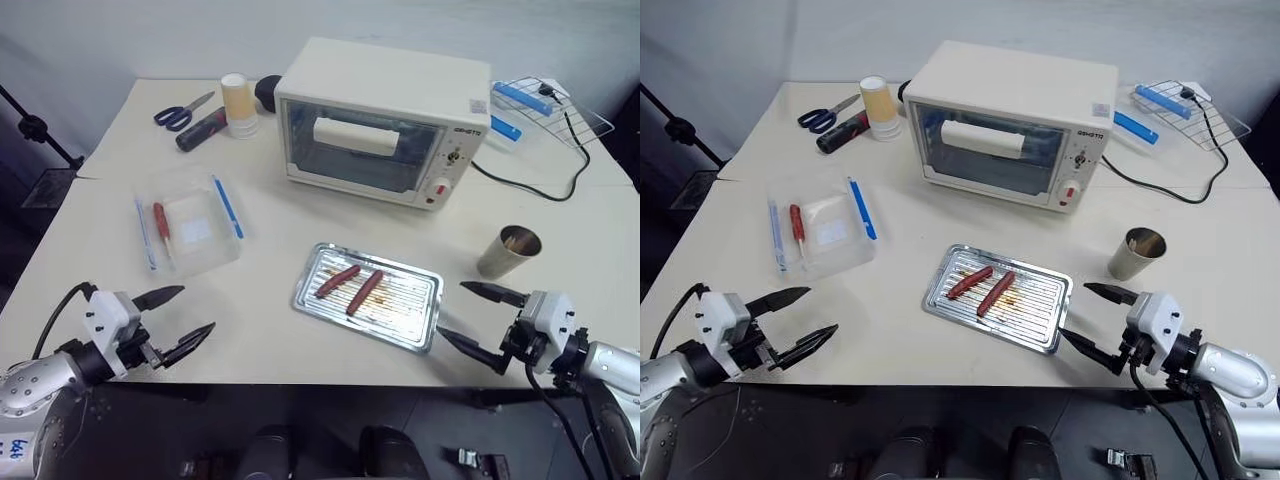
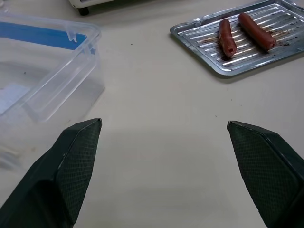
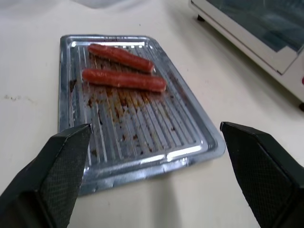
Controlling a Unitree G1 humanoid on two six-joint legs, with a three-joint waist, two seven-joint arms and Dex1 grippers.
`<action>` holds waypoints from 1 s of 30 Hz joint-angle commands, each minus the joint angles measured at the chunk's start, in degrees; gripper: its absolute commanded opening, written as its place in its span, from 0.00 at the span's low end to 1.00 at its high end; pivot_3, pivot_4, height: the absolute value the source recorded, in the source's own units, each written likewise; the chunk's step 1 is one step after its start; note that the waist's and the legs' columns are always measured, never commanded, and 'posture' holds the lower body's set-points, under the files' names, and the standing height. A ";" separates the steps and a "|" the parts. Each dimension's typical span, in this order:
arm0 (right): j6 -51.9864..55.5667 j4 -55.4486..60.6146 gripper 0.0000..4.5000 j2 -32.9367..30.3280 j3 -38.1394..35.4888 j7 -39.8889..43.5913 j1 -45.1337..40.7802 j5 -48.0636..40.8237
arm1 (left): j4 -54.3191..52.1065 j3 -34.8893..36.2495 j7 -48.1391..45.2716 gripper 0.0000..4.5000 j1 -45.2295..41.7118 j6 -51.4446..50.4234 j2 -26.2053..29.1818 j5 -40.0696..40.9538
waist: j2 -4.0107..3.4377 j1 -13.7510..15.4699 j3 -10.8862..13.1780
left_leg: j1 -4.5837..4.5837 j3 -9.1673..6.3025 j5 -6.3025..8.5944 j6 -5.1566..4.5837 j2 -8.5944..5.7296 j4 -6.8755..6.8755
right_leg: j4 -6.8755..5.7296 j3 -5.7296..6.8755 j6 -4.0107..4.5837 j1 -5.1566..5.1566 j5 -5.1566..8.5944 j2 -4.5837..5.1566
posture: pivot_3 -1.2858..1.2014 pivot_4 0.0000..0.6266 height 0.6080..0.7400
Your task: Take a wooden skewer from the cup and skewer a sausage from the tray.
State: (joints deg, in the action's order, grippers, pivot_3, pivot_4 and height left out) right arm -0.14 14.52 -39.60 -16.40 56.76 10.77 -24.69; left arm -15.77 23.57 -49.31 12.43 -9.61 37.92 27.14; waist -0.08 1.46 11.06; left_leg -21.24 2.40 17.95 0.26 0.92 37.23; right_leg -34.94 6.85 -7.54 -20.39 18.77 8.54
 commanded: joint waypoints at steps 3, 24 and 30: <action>-0.14 5.09 1.00 -0.23 -5.34 -1.52 4.06 -2.00 | 1.39 -2.40 -1.10 1.00 -4.42 -1.32 -0.41 2.32 | -0.01 0.03 0.00 | 0.01 0.05 0.00 0.01 0.01 0.01 | -0.04 -0.01 0.00 -0.01 0.00 -0.01 | 0.52 0.24 1.00; 34.03 9.35 1.00 -25.23 -27.78 -4.60 9.48 -9.93 | 6.63 -21.56 -14.85 1.00 -27.43 -3.12 -6.14 5.47 | -0.02 -1.30 -0.01 | 0.16 0.54 -0.03 -0.02 0.05 0.10 | -0.15 -0.39 0.00 -0.09 0.00 -0.05 | 0.52 0.24 1.00; 49.87 7.35 1.00 -38.30 -16.30 -8.93 -6.85 -13.89 | 6.03 -21.51 -13.55 1.00 -26.56 -3.21 -6.92 5.21 | 0.05 -0.14 0.01 | -0.05 0.33 -0.02 -0.07 0.02 0.22 | -0.15 -0.30 0.00 -0.16 -0.01 -0.01 | 0.52 0.24 1.00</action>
State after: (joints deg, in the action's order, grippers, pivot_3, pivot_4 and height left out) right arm 46.94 21.83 -76.81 -34.50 48.42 5.11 -37.23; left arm -8.30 1.34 -63.32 -14.47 -13.52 31.21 32.23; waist -0.02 1.31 11.07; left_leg -21.34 2.73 17.94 0.18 0.93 37.43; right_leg -35.05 6.57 -7.54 -20.57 18.76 8.54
